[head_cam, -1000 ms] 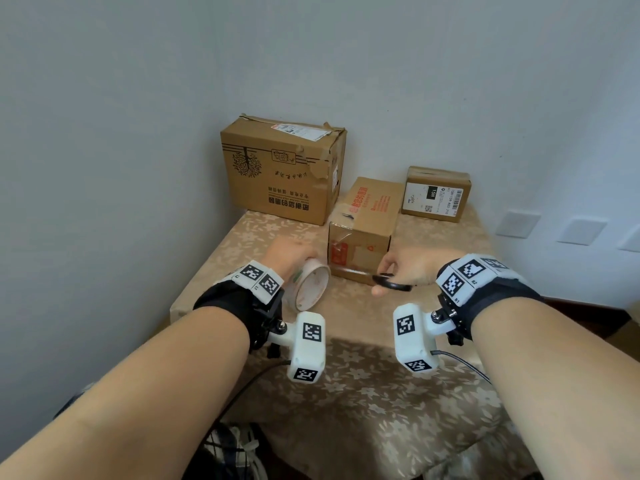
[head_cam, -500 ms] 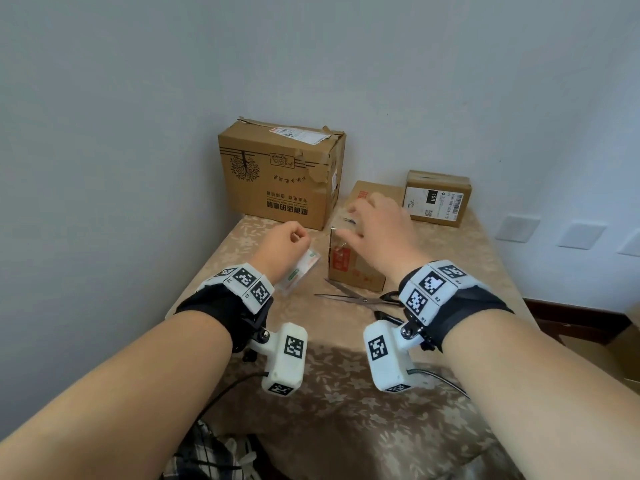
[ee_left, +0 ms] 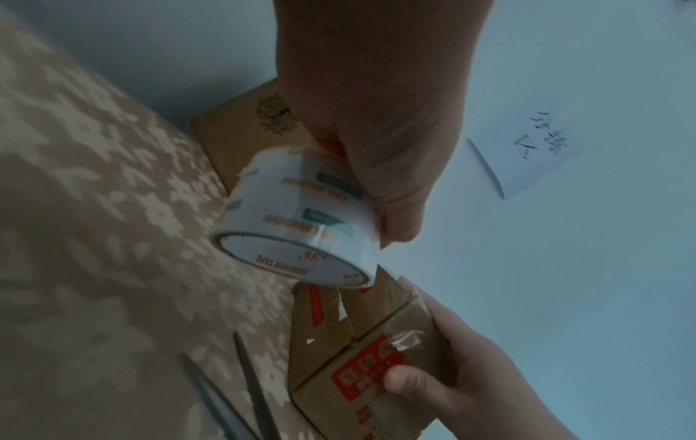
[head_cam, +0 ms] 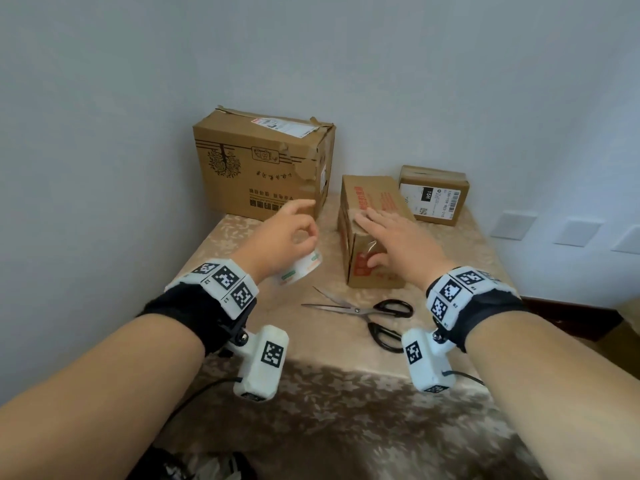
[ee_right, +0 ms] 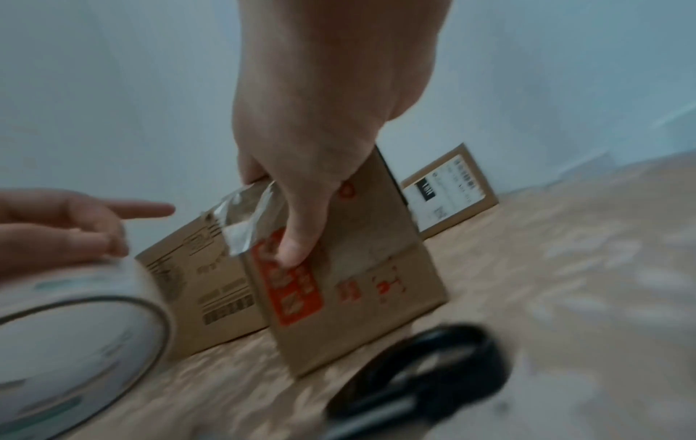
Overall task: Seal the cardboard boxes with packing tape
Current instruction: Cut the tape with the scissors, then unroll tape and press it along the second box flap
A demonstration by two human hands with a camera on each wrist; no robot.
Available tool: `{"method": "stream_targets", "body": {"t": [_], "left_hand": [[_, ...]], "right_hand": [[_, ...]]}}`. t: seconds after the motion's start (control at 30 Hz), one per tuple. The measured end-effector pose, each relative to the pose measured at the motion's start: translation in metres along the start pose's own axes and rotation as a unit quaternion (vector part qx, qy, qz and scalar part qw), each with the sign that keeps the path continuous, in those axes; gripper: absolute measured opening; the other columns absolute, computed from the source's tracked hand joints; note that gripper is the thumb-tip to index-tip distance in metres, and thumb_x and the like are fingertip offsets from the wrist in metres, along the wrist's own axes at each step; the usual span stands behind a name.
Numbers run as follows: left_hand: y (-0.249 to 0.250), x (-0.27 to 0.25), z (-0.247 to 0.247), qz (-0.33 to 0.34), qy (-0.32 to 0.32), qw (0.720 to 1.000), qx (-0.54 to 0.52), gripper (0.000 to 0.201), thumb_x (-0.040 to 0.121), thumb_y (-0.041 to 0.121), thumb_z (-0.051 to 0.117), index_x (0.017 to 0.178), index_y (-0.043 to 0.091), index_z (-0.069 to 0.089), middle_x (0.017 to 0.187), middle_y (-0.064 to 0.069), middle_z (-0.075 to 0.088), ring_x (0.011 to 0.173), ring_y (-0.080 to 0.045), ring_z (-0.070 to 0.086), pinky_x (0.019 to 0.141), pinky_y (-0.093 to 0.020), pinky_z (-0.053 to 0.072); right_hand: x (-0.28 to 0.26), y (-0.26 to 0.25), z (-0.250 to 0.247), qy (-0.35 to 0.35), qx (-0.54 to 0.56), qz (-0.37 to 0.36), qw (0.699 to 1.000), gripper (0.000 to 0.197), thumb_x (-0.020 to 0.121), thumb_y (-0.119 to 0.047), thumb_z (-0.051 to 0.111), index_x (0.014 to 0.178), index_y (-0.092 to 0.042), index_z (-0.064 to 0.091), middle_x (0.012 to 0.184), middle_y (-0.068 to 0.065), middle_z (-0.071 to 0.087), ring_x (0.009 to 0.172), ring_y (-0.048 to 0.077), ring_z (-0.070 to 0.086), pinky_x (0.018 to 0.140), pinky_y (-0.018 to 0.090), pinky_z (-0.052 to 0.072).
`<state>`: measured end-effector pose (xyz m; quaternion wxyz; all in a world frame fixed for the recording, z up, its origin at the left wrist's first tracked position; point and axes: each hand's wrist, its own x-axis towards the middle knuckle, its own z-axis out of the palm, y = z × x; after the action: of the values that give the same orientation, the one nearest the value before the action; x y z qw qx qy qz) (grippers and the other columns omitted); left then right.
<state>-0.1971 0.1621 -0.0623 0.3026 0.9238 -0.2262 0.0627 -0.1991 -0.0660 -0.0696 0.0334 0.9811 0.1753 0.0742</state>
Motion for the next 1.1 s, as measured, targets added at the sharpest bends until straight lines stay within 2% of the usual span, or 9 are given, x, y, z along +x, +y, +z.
{"method": "stream_targets", "body": {"t": [0.1,0.23,0.37,0.5,0.63,0.8,0.9,1.0,1.1], "left_hand": [[0.02,0.016,0.0,0.082,-0.055,0.99,0.101,0.012,0.091,0.023,0.057,0.082,0.016,0.06,0.154,0.016,0.024,0.105,-0.012,0.059,0.085,-0.027,0.045],[0.03,0.039,0.008,0.128,-0.1,0.964,0.213,0.012,0.086,0.02,0.055,0.075,0.013,0.056,0.153,0.021,0.024,0.059,0.0,0.048,0.057,-0.025,0.039],[0.027,0.05,0.016,0.149,-0.138,0.94,0.274,0.017,0.084,0.018,0.053,0.068,0.017,0.049,0.152,0.022,0.027,0.061,-0.014,0.052,0.057,-0.031,0.047],[0.013,0.053,0.029,0.13,-0.148,0.941,0.277,0.016,0.084,0.019,0.055,0.069,0.016,0.051,0.155,0.024,0.016,0.06,-0.013,0.051,0.054,-0.027,0.042],[0.01,0.056,0.04,0.116,-0.138,0.949,0.257,0.021,0.086,0.021,0.055,0.067,0.022,0.046,0.158,0.019,0.006,0.06,-0.01,0.048,0.053,-0.025,0.036],[0.028,0.047,0.05,0.126,-0.149,0.958,0.208,0.021,0.082,0.021,0.058,0.064,0.022,0.048,0.158,0.017,0.013,0.074,-0.014,0.06,0.062,-0.03,0.047],[0.021,0.05,0.044,0.138,-0.157,0.956,0.205,0.029,0.08,0.019,0.06,0.058,0.024,0.042,0.156,0.021,0.014,0.069,-0.012,0.059,0.062,-0.032,0.048],[0.017,0.059,0.037,0.141,-0.162,0.942,0.259,0.028,0.082,0.02,0.059,0.06,0.023,0.042,0.154,0.026,0.014,0.051,0.0,0.043,0.048,-0.023,0.033],[0.024,0.07,0.037,0.13,-0.145,0.939,0.283,0.031,0.083,0.021,0.056,0.058,0.024,0.038,0.154,0.025,0.017,0.051,-0.003,0.04,0.045,-0.024,0.026]], "right_hand": [[-0.007,0.01,-0.004,-0.007,0.031,0.018,0.999,0.09,0.082,-0.071,0.04,0.154,-0.027,0.007,0.161,-0.003,0.008,0.148,0.015,0.011,0.12,0.036,0.002],[-0.003,-0.004,0.006,0.03,0.032,0.073,0.996,0.076,0.093,-0.059,0.039,0.154,-0.02,0.014,0.161,0.002,0.013,0.147,0.018,0.017,0.118,0.033,0.013],[0.001,-0.008,0.013,0.034,0.024,0.077,0.996,0.078,0.094,-0.052,0.046,0.153,-0.014,0.013,0.161,0.006,0.013,0.147,0.019,0.015,0.118,0.031,0.011],[-0.001,-0.006,0.016,0.038,-0.005,0.066,0.997,0.085,0.091,-0.057,0.046,0.153,-0.012,0.01,0.161,0.007,0.013,0.147,0.019,0.014,0.119,0.033,0.005],[-0.002,0.0,0.016,0.058,-0.005,0.071,0.996,0.09,0.085,-0.077,0.023,0.153,-0.018,0.019,0.158,0.0,0.024,0.145,0.015,0.02,0.12,0.04,0.003],[-0.002,0.011,0.005,0.003,0.021,0.129,0.991,0.104,0.077,-0.083,0.002,0.153,-0.014,0.016,0.161,0.004,0.016,0.148,0.018,0.012,0.119,0.049,-0.003],[0.001,0.003,0.005,-0.011,-0.001,0.125,0.992,0.097,0.084,-0.077,0.006,0.153,-0.009,0.014,0.16,0.008,0.015,0.148,0.02,0.012,0.121,0.043,0.0],[0.006,0.004,0.007,-0.017,-0.004,0.111,0.994,0.077,0.098,-0.059,0.019,0.153,-0.005,0.012,0.16,0.013,0.014,0.148,0.022,0.013,0.12,0.036,0.005],[0.004,0.012,0.002,-0.039,0.008,0.078,0.996,0.064,0.103,-0.041,0.024,0.152,-0.004,0.008,0.16,0.015,0.009,0.148,0.023,0.009,0.12,0.033,0.003]]}}
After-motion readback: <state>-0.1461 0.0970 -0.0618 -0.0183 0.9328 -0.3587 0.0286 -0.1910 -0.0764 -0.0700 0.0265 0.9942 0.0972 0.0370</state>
